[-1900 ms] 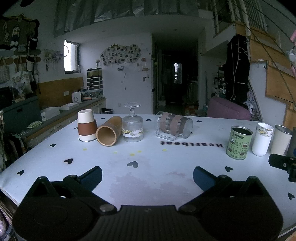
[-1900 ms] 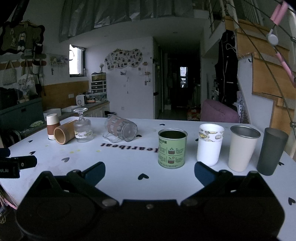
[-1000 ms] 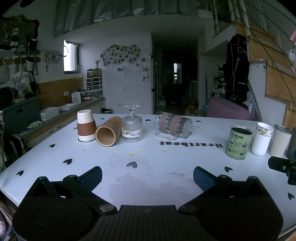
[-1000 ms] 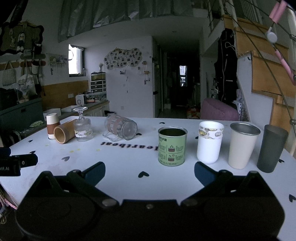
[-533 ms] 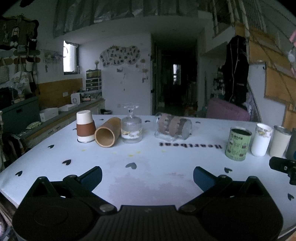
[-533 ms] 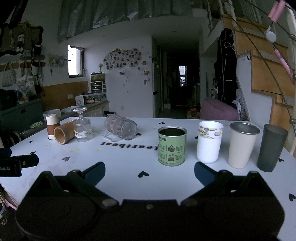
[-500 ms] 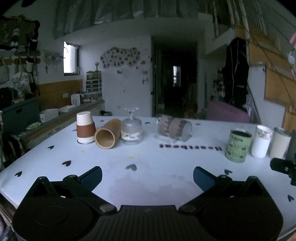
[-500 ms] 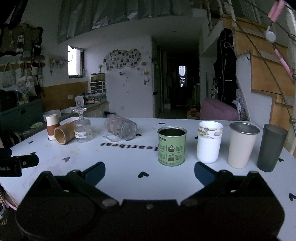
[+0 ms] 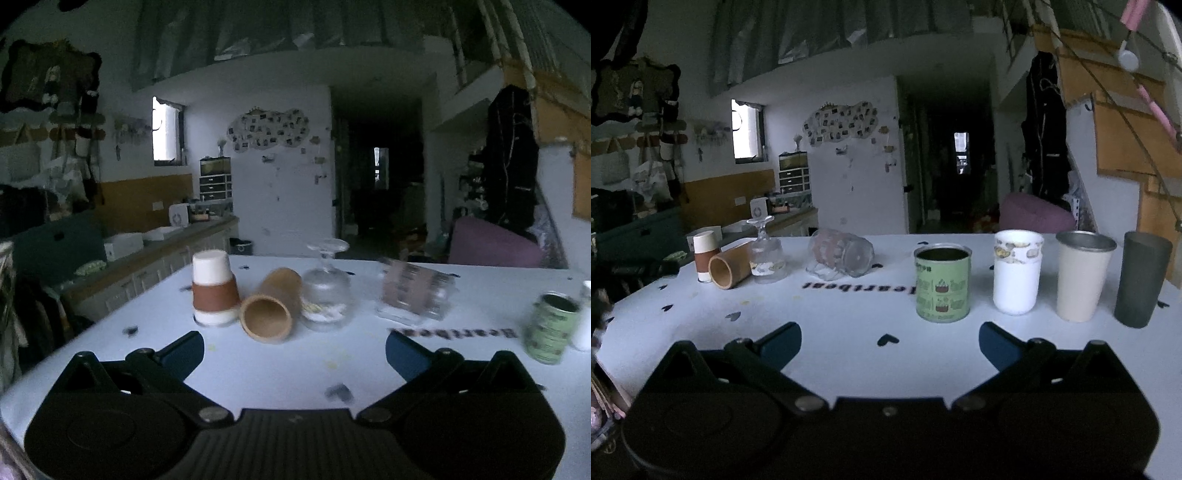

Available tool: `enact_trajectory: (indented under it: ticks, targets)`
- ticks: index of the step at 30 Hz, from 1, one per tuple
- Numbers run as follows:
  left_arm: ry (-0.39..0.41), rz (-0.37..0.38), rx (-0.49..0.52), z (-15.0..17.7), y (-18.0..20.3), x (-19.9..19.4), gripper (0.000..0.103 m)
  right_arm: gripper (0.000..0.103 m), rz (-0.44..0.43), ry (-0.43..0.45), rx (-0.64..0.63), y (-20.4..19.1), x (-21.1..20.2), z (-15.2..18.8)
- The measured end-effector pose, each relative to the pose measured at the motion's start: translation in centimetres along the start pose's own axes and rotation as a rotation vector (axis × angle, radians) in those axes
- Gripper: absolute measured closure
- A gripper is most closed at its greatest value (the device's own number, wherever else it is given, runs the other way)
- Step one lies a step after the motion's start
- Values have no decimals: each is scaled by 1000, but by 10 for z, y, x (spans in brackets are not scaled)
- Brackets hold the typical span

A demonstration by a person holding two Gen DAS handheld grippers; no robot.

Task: Flip cup upright
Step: 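Reach the left gripper to the tan bamboo cup lying on its side and grasp its rim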

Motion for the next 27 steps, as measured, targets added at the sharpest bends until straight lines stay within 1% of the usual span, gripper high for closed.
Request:
enact_trajectory:
  ticks: [3,5,10,15,18,19,21,22,24,25,27]
  targets:
    - [13,-1,48,-13,-13,32,2,0,2,-7,6,1,2,2]
    - [20,0,49,-19,-22,54,6,0,5,-15,10,3,3,4]
    - [-52,49,27,-19,-36,111,8,0,19,-32,7,9,8,9]
    - [-99,63,106,-13,-35,160,9,0,27,-58,8,15,17,15]
    - [-122,93,109,-10,-30,175,9,0,40,-76,6,19,22,19]
    - [-133,90,126,-8,-29,180,9,0,46,-81,8,21,23,20]
    - [-146,44,191,-5,-25,187,9,0,57,-86,10,23,25,22]
    - [-148,26,204,-3,-25,189,9,0,59,-87,11,24,26,22]
    - [-155,25,192,0,-26,192,9,0,59,-89,9,25,27,23]
    - [-157,24,185,1,-27,193,11,0,58,-91,9,25,27,23]
    - [-176,20,177,5,-31,195,23,0,59,-97,8,26,29,25]
Point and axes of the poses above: each gripper's, at about its wrist camera, not at the fingertips, and x roughly the way its jaws point, y to its right, z to its underside, the point moved 5 cm from there along x, roughly the way its jaws point, and after that the axes turned 11 degrees about x, right-handed, at the moved point
